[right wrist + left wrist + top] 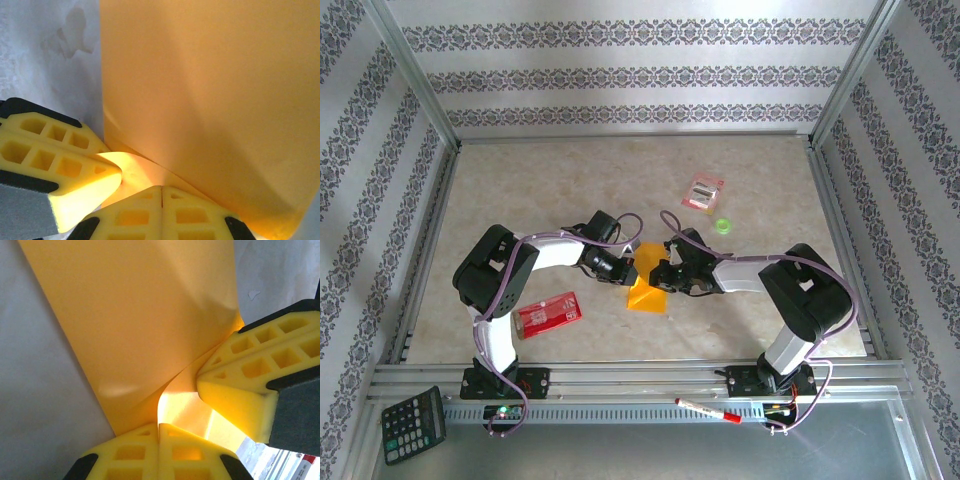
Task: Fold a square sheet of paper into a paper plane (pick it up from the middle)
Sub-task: Fold the triangle a second time at the center of the table.
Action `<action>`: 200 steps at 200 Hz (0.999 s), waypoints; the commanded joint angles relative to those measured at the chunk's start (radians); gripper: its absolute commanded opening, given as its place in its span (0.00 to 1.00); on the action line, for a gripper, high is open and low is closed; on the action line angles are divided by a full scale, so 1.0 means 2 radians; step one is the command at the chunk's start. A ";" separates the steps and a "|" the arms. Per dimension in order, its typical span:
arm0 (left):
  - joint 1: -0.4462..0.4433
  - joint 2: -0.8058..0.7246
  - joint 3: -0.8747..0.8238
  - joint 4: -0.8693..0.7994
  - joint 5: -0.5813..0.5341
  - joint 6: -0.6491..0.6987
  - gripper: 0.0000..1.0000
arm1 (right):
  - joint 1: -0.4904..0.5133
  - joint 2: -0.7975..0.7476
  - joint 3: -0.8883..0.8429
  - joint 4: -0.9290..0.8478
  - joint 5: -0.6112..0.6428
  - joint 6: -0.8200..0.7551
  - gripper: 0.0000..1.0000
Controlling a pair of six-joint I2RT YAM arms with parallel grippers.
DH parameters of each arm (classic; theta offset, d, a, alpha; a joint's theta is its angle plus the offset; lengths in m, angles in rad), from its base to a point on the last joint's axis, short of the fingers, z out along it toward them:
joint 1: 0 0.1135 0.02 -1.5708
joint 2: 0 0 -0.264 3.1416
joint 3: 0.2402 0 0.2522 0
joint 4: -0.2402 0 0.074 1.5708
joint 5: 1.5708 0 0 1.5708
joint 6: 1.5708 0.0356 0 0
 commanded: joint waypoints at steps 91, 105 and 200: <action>0.001 -0.013 0.022 -0.055 -0.048 -0.009 0.13 | -0.006 0.020 -0.050 0.007 0.014 -0.013 0.00; 0.001 -0.025 0.026 -0.052 -0.045 -0.017 0.17 | -0.007 0.020 -0.053 0.007 0.014 -0.011 0.00; -0.046 -0.149 -0.071 -0.005 0.004 -0.101 0.13 | -0.007 0.012 -0.048 0.003 0.016 -0.007 0.00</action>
